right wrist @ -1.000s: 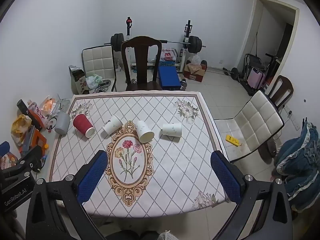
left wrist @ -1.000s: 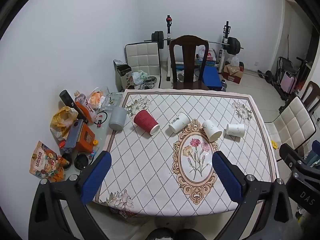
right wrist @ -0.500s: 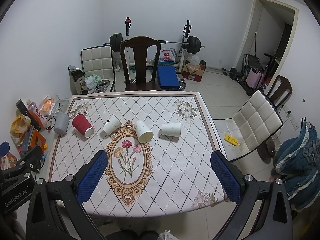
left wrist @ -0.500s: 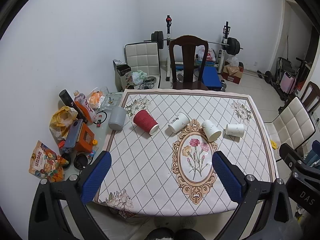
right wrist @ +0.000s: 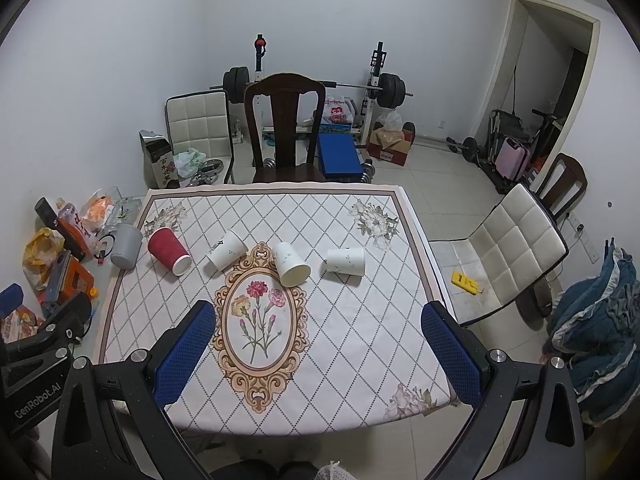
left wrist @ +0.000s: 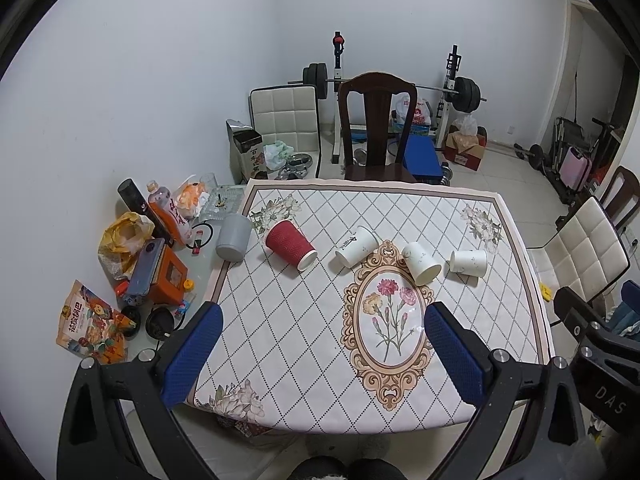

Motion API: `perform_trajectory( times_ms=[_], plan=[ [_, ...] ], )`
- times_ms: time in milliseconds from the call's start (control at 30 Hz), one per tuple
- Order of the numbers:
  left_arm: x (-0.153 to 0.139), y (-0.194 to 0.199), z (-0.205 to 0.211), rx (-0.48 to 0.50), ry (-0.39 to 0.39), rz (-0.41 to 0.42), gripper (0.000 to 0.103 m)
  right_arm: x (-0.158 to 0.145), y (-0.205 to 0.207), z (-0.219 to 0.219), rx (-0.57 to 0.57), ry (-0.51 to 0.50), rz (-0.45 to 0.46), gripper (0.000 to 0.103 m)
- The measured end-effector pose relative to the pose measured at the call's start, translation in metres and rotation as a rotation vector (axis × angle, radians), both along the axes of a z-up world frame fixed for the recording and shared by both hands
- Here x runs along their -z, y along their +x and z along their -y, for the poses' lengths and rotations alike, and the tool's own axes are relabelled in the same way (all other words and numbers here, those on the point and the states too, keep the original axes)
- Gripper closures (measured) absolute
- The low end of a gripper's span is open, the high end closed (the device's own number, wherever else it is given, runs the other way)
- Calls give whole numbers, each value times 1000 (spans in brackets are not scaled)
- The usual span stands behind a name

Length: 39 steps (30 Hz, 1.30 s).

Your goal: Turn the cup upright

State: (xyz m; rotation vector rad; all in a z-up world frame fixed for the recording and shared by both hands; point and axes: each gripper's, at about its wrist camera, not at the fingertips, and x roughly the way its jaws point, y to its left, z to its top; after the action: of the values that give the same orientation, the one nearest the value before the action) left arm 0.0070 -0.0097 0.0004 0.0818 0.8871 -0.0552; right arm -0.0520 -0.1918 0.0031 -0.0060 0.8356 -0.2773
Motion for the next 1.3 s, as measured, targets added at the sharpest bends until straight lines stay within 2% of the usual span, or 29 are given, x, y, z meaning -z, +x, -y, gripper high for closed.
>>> perform_trajectory(
  times_ms=[1300],
  plan=[
    [-2, -4, -9, -6, -3, 6, 0, -3, 2, -7, -2, 7, -5, 0]
  ],
)
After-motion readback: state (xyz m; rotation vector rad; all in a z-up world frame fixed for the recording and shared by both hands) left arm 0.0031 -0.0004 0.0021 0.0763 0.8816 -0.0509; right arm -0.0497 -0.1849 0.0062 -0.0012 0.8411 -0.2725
